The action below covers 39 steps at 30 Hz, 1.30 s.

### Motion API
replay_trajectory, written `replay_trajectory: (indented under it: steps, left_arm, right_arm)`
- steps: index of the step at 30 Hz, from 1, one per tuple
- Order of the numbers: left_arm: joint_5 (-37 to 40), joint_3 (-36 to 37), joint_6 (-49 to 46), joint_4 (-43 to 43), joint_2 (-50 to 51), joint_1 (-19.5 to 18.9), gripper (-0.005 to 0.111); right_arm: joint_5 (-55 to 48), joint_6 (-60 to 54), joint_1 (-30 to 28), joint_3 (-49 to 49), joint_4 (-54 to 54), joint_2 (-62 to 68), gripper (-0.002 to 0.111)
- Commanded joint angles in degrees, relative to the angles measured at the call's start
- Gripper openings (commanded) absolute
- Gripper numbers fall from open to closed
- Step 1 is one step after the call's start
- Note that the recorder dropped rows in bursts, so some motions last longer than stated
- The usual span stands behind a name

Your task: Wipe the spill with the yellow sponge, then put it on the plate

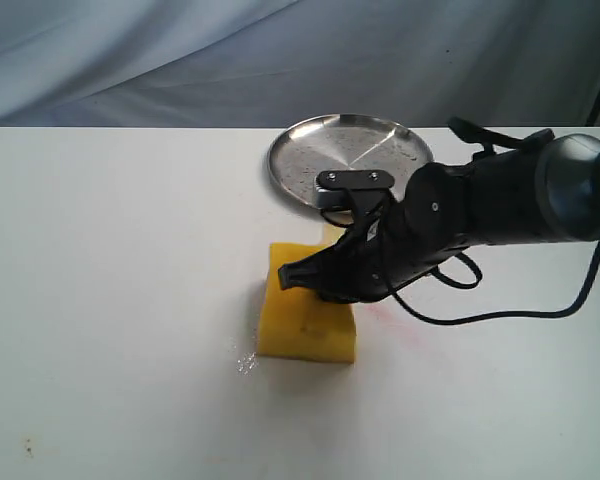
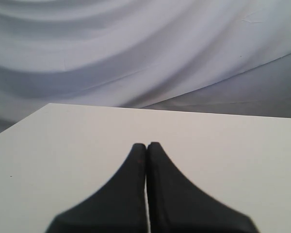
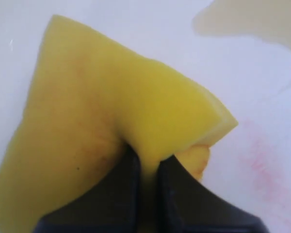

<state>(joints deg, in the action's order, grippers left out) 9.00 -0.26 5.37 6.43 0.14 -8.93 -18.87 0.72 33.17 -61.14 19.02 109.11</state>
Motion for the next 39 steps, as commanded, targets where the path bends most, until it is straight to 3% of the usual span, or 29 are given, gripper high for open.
replay_trajectory:
  steps: [1,12,39]
  left_arm:
    - [-0.2,0.3,0.2,0.1,-0.1,-0.2,0.0]
    - [-0.2,0.3,0.2,0.1,-0.1,-0.2,0.0]
    - [-0.2,0.3,0.2,0.1,-0.1,-0.2,0.0]
  right_arm:
    - [4.5,0.6,-3.6,-1.3,-1.9,-0.2,0.0]
    - [-2.8,1.6,-5.2,-14.6,-5.1,7.6,0.0]
    - [-9.8,5.8,-14.5,-14.7,-13.0,9.3,0.0]
